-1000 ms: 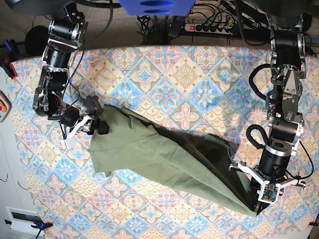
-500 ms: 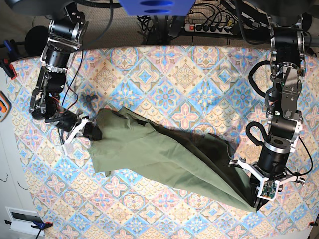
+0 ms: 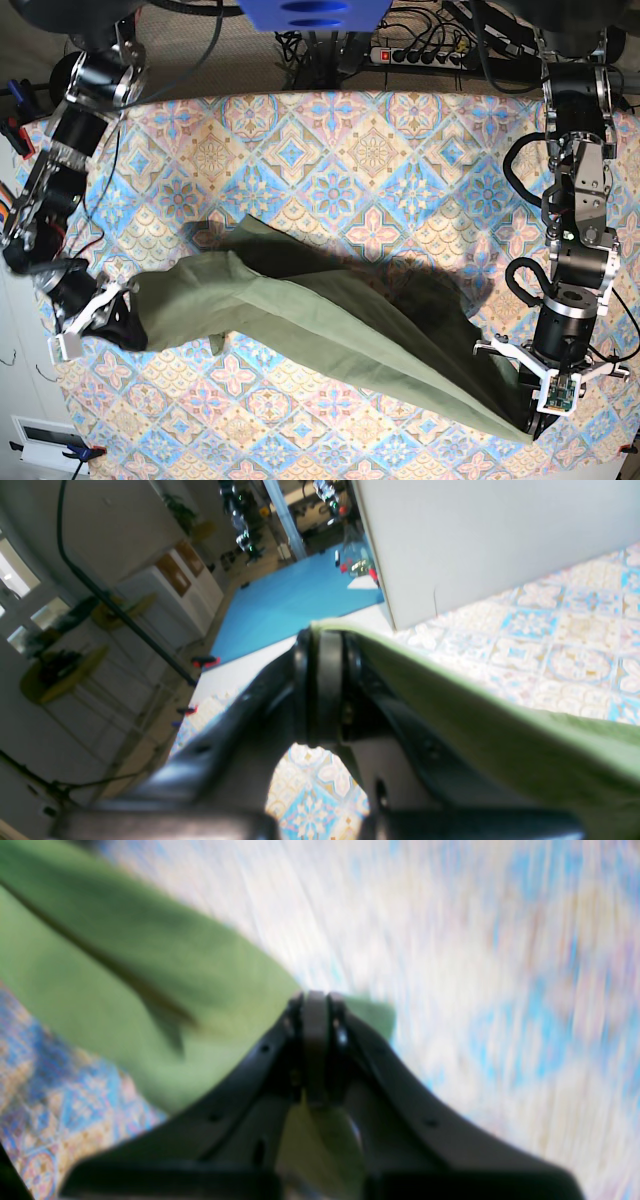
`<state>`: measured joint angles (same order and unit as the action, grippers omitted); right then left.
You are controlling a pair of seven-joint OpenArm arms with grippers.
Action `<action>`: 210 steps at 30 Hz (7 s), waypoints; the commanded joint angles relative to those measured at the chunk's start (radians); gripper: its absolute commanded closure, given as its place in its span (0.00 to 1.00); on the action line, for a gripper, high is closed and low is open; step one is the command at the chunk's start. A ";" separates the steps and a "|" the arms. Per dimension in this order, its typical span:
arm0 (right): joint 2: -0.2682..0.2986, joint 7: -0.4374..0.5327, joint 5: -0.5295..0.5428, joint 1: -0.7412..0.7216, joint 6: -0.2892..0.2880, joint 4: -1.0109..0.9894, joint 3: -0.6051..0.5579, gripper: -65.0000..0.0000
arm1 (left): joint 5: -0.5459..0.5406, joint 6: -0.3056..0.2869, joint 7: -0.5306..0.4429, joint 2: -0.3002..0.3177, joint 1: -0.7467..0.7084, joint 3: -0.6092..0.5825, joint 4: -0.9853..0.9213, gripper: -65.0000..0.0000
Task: Layout the t-shirt on the table in an organized manner, then fold the t-shirt properly
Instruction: 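Release and regrasp the shirt fabric with the right gripper, then pull the shirt taut between both grippers, right gripper drawing outward, then lift the shirt with both grippers and shake it in the air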
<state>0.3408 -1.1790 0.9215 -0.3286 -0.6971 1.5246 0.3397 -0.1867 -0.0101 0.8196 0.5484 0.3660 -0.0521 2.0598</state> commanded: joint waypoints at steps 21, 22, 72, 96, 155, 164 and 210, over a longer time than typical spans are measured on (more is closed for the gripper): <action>0.140 0.087 -0.052 -0.025 -0.001 -0.035 -0.219 0.98 | 0.069 0.012 -0.033 -0.066 0.149 -0.102 -0.028 1.00; 0.139 0.129 -0.112 0.033 -0.001 0.037 -0.233 0.98 | 0.069 0.012 -0.033 -0.066 0.130 -0.099 -0.024 1.00; -0.213 0.456 -1.048 0.179 -0.001 -0.046 -0.733 0.47 | 0.099 0.012 -0.116 -0.032 -0.419 0.154 0.012 1.00; -0.213 0.480 -1.047 0.064 -0.001 -0.167 -0.730 0.95 | 0.097 0.012 -0.116 -0.032 -0.420 0.153 0.012 1.00; -0.205 0.423 -1.047 0.121 -0.001 0.012 -0.617 0.98 | 0.099 0.012 -0.118 -0.032 -0.410 0.154 0.012 1.00; -0.191 0.390 -1.047 0.121 -0.001 0.113 -0.545 0.98 | 0.099 0.012 -0.118 -0.029 -0.348 0.154 0.014 1.00; -0.069 0.115 -0.758 0.085 -0.001 0.218 -0.201 0.99 | 0.097 0.012 -0.118 -0.008 -0.307 0.153 0.012 1.00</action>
<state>0.2581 -1.0882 0.1608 -0.2157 -0.7033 1.7222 0.1310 -0.0978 -0.0074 0.7322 0.5259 0.0368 0.0902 2.0583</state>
